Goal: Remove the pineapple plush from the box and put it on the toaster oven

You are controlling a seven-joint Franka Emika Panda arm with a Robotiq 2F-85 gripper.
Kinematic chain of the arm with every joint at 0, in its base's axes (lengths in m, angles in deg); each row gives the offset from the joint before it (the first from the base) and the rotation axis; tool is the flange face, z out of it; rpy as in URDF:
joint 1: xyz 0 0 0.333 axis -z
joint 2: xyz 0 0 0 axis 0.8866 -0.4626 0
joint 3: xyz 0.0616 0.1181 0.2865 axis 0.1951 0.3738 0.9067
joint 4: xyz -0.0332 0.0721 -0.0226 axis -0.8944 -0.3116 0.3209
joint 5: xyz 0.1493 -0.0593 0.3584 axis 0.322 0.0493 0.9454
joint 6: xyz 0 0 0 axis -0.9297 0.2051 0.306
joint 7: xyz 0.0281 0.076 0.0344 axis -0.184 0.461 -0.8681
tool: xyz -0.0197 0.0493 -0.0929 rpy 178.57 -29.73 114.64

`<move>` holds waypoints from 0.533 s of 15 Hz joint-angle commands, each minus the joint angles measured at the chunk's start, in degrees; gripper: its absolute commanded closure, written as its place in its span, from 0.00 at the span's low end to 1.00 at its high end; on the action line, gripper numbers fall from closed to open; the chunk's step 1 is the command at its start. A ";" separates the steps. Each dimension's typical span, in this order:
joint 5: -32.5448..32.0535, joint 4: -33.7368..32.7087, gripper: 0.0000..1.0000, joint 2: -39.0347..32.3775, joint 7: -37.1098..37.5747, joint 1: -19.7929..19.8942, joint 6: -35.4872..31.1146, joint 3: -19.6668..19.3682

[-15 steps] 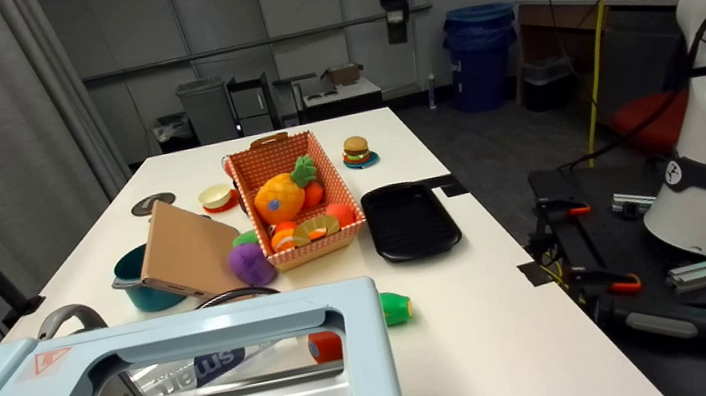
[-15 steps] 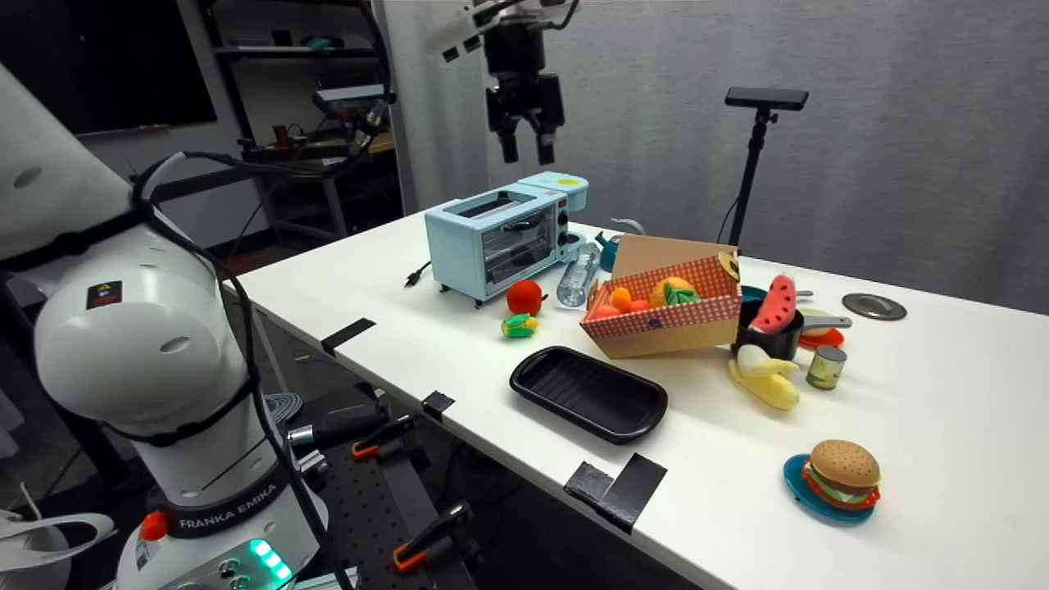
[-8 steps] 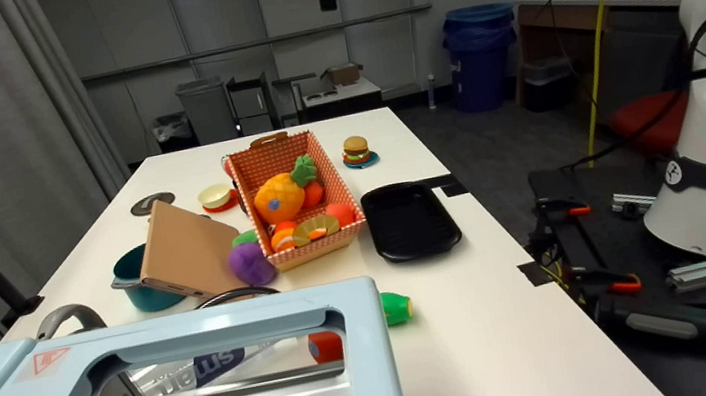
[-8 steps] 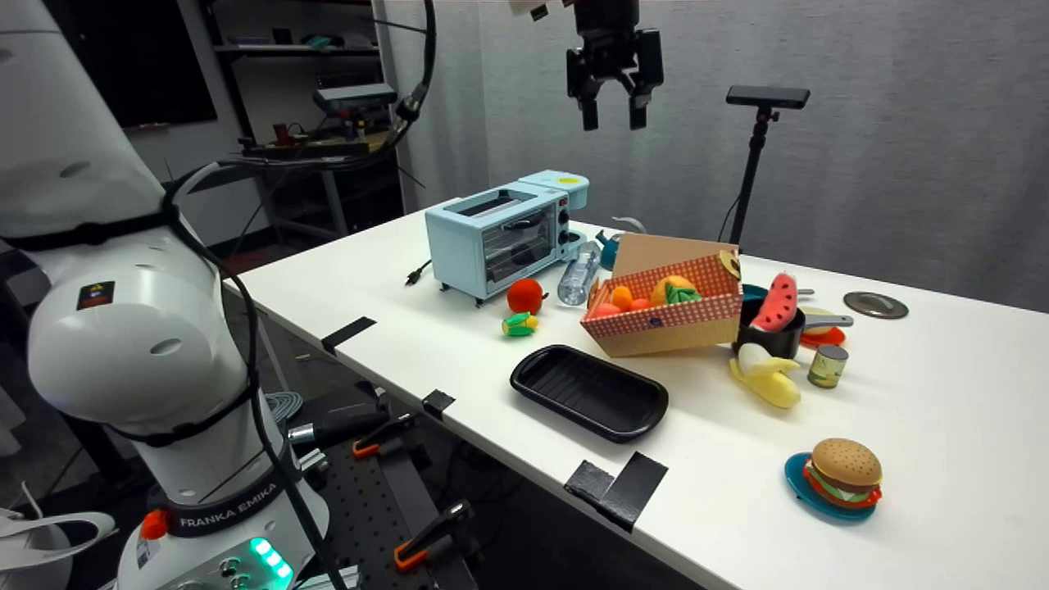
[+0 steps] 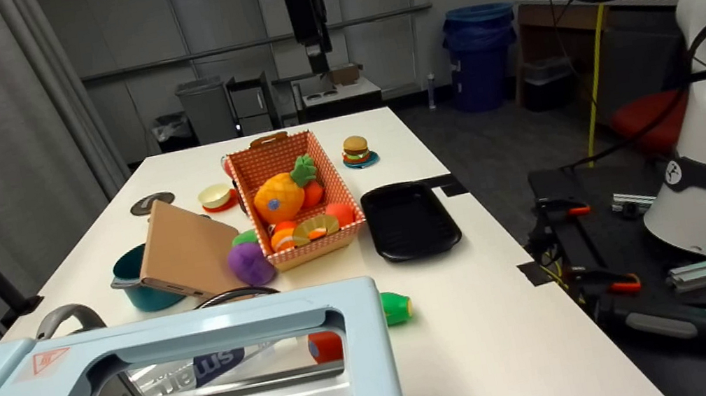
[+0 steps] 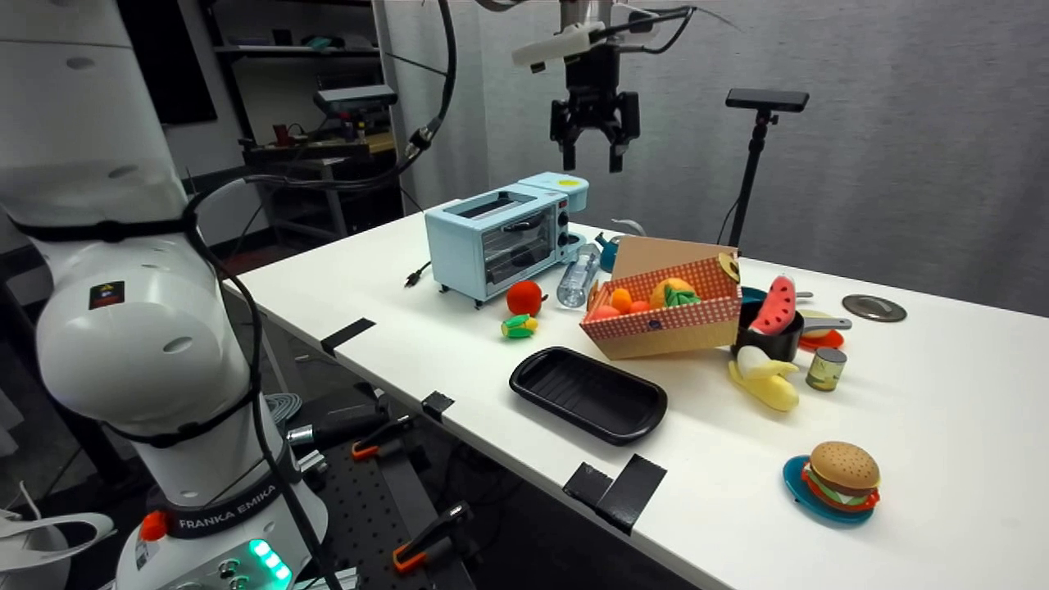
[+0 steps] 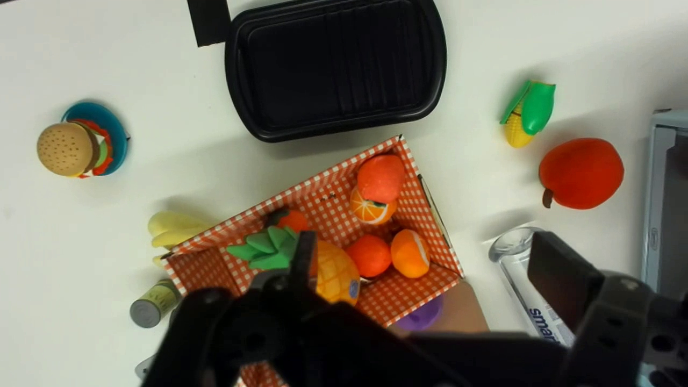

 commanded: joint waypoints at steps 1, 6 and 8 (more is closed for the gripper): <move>0.11 -4.88 0.00 -5.28 -1.34 -1.09 1.85 -0.14; 0.49 -7.55 0.00 -10.31 -3.25 -0.63 0.82 -1.06; 0.84 -8.06 0.00 -12.25 -4.36 -0.19 -0.49 -1.66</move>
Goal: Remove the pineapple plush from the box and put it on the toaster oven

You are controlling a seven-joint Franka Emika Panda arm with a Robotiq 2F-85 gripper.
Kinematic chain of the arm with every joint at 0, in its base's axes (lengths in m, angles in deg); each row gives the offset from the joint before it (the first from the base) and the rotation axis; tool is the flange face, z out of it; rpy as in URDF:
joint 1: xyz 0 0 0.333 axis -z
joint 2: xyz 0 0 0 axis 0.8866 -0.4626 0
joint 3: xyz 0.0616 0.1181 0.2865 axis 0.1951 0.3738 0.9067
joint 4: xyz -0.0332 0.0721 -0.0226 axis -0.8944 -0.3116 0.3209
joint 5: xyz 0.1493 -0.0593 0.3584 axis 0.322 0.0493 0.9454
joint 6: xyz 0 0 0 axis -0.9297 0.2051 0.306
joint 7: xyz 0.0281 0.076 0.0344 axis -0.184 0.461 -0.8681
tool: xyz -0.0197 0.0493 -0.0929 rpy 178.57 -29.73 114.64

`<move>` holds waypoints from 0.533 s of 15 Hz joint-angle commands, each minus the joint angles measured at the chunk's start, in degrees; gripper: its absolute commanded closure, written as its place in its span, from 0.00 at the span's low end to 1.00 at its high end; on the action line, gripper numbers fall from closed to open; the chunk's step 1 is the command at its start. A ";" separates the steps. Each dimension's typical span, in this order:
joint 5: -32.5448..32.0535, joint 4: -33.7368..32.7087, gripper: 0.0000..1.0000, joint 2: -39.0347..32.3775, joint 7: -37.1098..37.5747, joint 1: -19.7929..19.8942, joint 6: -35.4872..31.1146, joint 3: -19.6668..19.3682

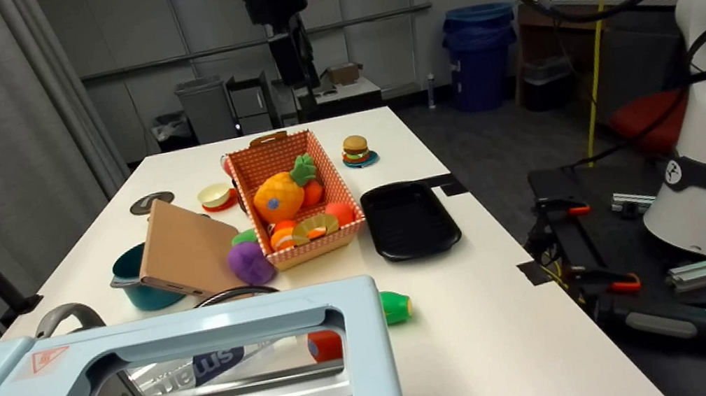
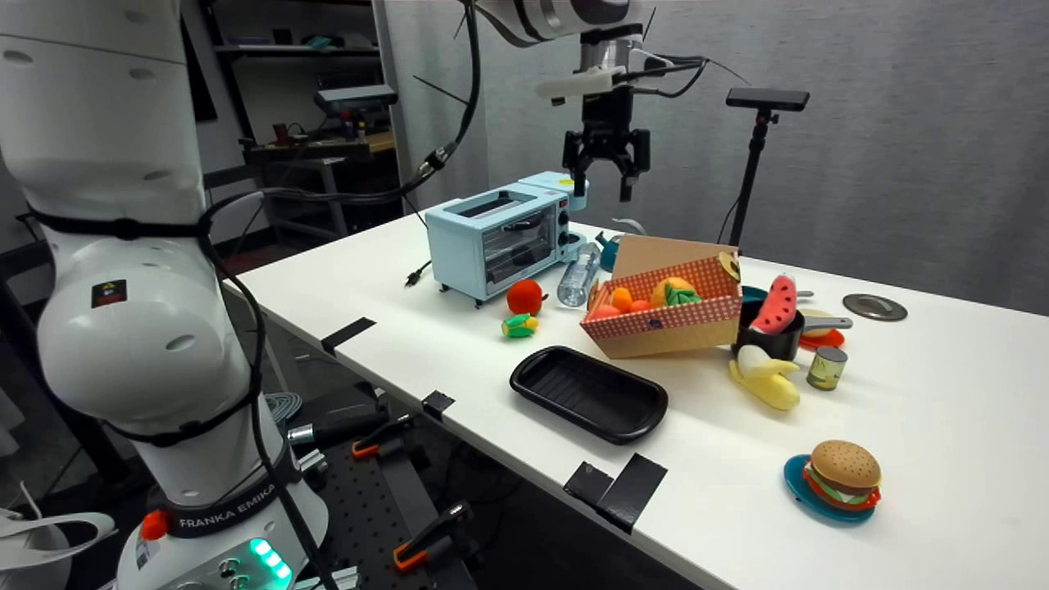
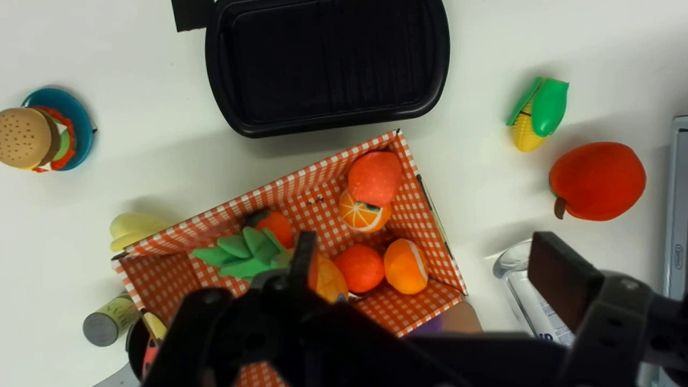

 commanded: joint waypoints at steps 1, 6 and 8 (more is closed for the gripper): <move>1.08 -3.42 0.00 -4.51 -3.16 0.82 -1.47 -1.20; 2.09 -5.63 0.00 -9.78 -5.87 1.79 -4.70 -2.22; 2.09 -6.76 0.00 -11.97 -6.90 1.89 -5.66 -2.33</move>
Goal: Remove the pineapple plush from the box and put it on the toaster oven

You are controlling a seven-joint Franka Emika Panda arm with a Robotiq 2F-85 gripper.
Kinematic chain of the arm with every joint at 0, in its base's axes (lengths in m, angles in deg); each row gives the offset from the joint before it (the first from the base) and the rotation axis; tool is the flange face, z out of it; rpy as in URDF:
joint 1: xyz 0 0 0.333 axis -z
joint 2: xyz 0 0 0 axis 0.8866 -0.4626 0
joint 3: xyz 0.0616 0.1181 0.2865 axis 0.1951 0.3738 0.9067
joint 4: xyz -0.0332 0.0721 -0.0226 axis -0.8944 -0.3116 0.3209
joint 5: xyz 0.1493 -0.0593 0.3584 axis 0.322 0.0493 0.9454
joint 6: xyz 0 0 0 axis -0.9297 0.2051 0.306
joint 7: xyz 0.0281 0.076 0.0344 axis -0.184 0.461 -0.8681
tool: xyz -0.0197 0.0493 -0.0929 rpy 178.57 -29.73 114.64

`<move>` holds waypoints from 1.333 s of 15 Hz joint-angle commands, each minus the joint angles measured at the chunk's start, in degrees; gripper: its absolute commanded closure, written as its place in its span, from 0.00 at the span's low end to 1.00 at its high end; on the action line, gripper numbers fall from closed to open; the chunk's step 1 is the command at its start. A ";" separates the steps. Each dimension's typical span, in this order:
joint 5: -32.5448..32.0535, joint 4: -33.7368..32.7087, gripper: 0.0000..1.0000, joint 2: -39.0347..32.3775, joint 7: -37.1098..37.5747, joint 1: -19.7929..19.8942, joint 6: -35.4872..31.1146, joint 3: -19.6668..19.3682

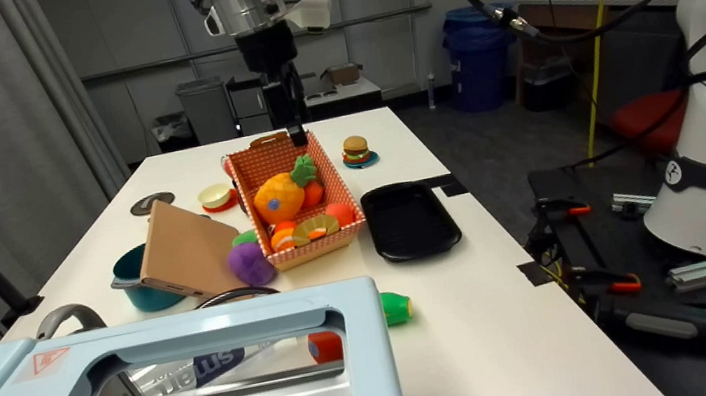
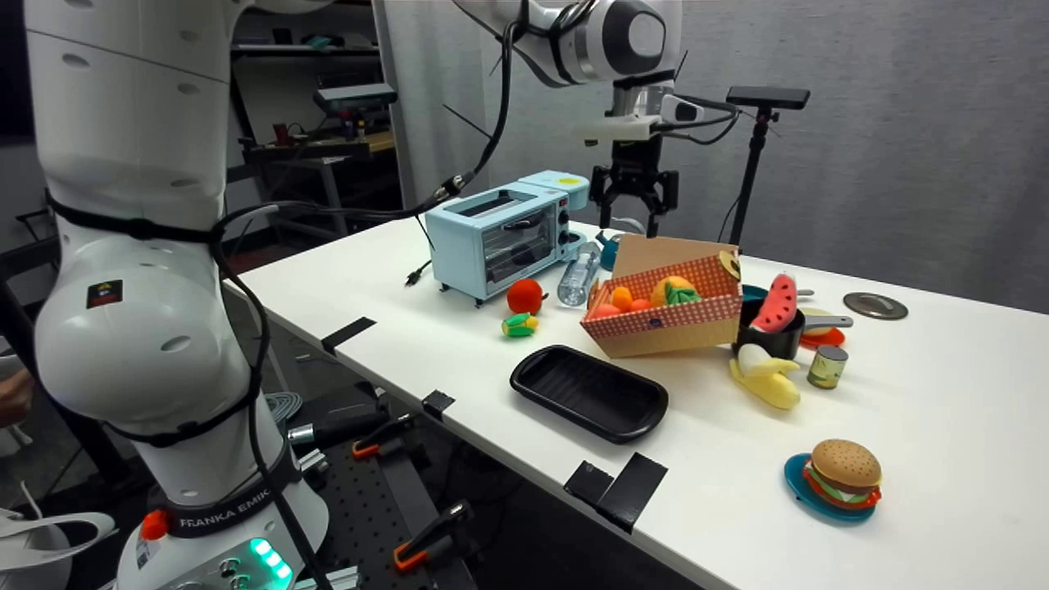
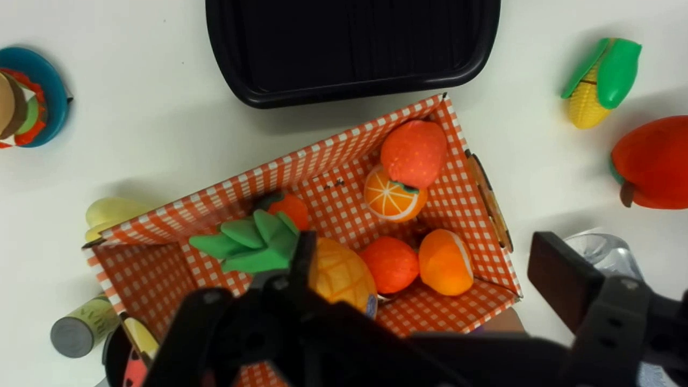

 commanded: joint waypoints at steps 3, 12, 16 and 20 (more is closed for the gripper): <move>0.79 -6.41 0.00 -7.08 -3.64 0.67 -1.69 -0.05; -4.13 -11.55 0.00 -13.95 -2.39 0.02 -9.19 -2.42; -3.97 -12.48 0.00 -15.69 -2.09 0.24 -11.12 -3.14; -3.88 -12.51 0.01 -17.16 -2.05 0.13 -12.19 -3.29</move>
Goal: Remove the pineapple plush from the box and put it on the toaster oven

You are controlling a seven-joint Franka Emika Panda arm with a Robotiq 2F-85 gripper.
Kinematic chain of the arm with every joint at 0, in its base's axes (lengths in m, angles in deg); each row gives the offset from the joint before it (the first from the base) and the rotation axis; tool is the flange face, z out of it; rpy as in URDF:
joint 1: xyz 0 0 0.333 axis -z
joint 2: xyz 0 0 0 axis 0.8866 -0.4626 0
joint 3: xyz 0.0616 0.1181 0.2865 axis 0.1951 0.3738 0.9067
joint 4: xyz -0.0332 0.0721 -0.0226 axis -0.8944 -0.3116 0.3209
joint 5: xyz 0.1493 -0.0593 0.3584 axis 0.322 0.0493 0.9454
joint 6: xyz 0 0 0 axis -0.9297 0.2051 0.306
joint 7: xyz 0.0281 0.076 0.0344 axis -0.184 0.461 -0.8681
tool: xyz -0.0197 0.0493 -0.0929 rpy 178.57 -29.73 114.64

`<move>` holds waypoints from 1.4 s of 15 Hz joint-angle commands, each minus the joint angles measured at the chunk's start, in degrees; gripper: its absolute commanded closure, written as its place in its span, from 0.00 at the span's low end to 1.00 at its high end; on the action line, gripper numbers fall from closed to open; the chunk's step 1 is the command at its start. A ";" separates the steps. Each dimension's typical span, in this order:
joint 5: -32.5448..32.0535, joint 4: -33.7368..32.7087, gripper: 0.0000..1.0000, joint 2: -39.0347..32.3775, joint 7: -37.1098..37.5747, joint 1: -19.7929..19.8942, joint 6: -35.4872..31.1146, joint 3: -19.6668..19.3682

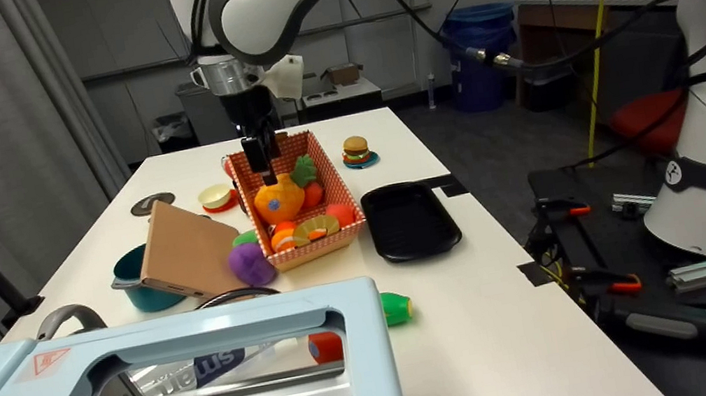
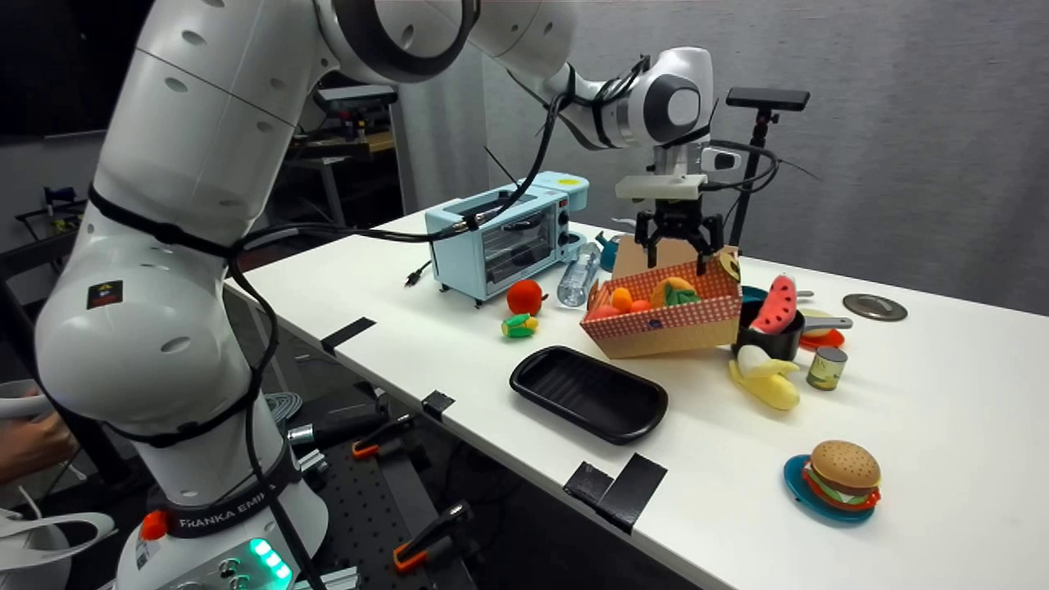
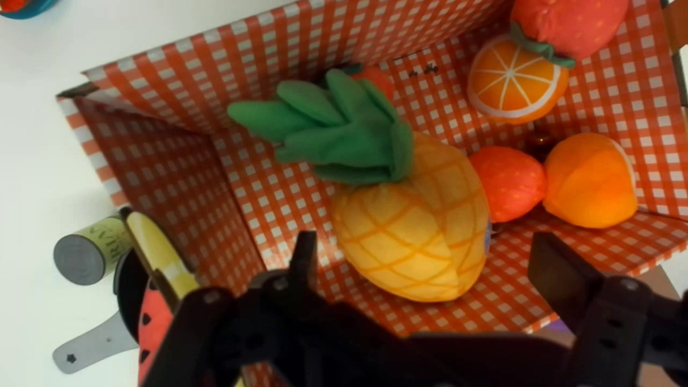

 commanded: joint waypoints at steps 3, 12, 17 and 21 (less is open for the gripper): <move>-0.47 -2.20 0.02 -3.33 0.59 -0.07 -1.43 0.03; 0.12 -2.75 0.31 -6.33 0.61 0.06 -1.81 0.28; 0.16 -2.66 0.69 -5.73 1.18 -0.13 -1.47 0.23; 0.16 -1.25 0.95 -3.48 2.24 -0.67 -1.46 0.39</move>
